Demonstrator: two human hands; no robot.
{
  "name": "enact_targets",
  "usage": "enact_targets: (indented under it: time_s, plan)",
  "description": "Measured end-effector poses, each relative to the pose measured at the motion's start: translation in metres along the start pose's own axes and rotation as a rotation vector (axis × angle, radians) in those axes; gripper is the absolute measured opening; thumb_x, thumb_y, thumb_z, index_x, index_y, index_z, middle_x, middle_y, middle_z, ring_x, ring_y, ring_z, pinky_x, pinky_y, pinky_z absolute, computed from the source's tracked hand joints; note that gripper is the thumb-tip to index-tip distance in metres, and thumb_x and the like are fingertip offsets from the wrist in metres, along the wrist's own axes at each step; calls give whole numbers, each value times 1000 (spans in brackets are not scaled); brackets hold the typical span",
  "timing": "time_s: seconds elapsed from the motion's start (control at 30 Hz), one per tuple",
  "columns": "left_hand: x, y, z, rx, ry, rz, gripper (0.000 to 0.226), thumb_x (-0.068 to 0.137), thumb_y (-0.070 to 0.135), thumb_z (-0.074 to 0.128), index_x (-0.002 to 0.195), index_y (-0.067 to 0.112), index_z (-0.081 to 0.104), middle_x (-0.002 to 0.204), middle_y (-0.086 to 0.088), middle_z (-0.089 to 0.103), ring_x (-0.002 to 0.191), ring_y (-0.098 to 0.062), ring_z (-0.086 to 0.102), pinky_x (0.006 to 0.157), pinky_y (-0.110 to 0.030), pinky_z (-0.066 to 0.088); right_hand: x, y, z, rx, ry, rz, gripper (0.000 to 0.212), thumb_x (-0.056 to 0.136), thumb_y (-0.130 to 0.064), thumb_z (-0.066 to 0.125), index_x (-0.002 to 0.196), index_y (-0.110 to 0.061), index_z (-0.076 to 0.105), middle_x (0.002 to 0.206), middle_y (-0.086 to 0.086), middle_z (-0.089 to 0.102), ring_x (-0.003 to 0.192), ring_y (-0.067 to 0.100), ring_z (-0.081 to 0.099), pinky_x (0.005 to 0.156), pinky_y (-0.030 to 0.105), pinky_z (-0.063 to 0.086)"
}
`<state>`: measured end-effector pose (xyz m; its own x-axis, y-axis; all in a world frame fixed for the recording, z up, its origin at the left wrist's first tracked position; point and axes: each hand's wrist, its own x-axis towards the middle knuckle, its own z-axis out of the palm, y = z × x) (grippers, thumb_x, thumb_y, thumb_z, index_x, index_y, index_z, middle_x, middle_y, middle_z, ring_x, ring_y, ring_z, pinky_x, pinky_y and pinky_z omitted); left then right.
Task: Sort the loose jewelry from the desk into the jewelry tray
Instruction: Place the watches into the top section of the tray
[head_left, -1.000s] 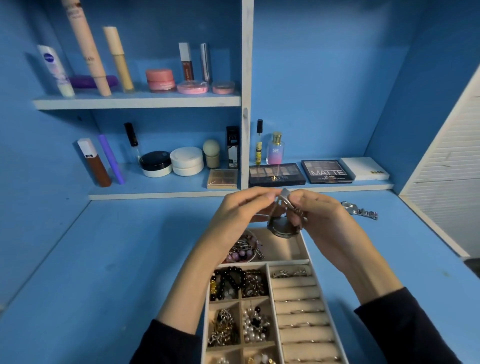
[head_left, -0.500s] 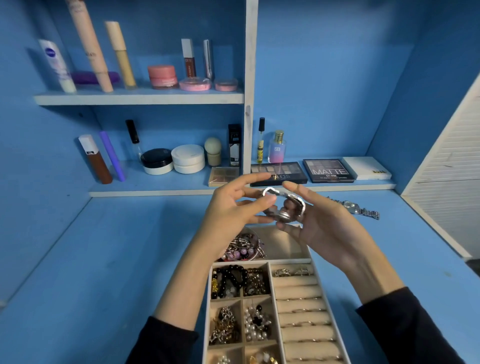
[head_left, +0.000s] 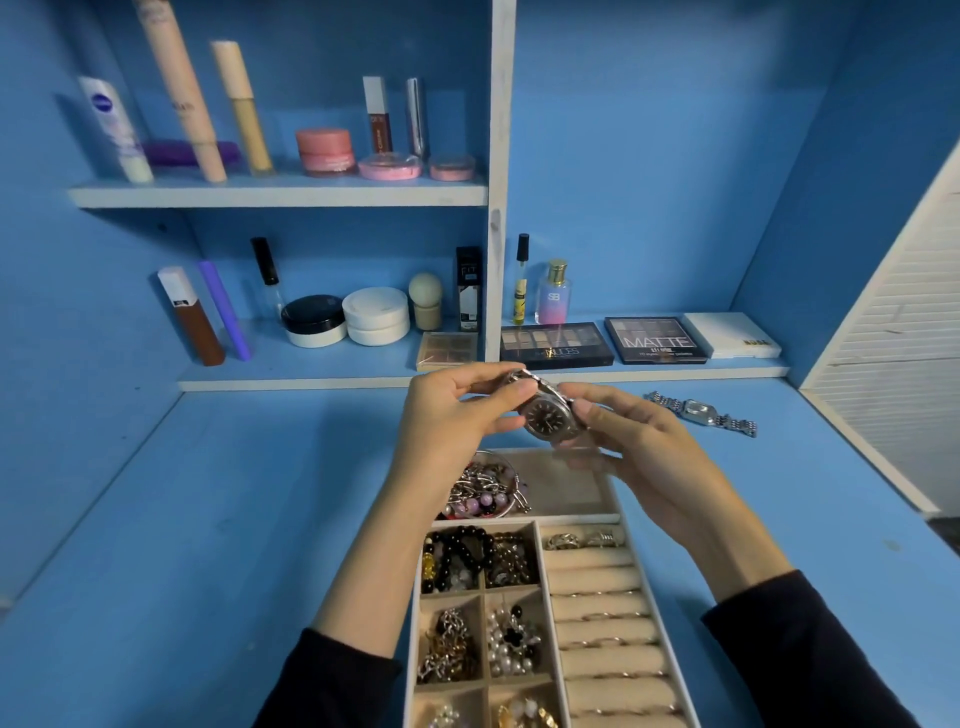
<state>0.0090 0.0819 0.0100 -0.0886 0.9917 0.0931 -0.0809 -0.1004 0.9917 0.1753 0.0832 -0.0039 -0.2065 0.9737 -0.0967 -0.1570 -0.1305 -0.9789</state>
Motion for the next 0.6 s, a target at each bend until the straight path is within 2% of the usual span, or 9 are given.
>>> enact_targets:
  time_s: [0.07,0.13,0.23,0.37,0.47,0.53,0.6]
  plan:
    - [1,-2,-1,169,62,73,11,73,19,76,79,27,72,75,6,70,71,-7,67,56,-23,56,-2,-1,0,39,-76,36,37,73,-24,63,107,-9,65,74,3,68,71,20,58,68,25,51]
    - [1,-3,-3,274,110,117,6,72,27,76,75,30,72,73,11,70,70,-7,65,49,-19,51,-3,-3,-1,-8,-124,35,38,67,-18,68,103,-10,65,82,9,68,69,18,55,63,20,48]
    - [1,-6,-2,376,122,118,4,73,32,75,74,29,73,70,13,69,65,-5,63,45,-17,49,-3,-4,-7,-181,-80,-15,19,75,-5,67,94,-6,66,78,16,69,65,19,53,55,17,45]
    - [1,-14,0,497,43,62,12,73,31,76,79,21,74,68,11,69,57,6,60,48,-10,45,-7,-7,-16,-432,-41,6,5,83,-6,65,84,-3,69,66,6,69,56,12,51,50,17,40]
    - [1,-20,2,643,-29,36,14,74,32,74,81,20,75,75,7,71,62,6,61,52,-8,46,-8,-6,-20,-762,29,30,4,80,-20,70,77,-17,71,67,-7,63,60,7,50,57,19,36]
    - [0,-22,3,757,-80,31,16,76,35,71,82,20,75,80,6,72,65,4,58,53,-10,43,-8,-6,-21,-956,44,9,6,79,-24,70,73,-25,70,79,-6,56,69,7,49,61,22,34]
    - [-2,-22,4,866,-117,46,18,78,37,69,83,21,74,82,7,71,62,2,54,54,-13,36,-8,-6,-20,-1061,13,-34,11,79,-26,70,71,-32,66,88,-4,50,74,2,47,61,18,31]
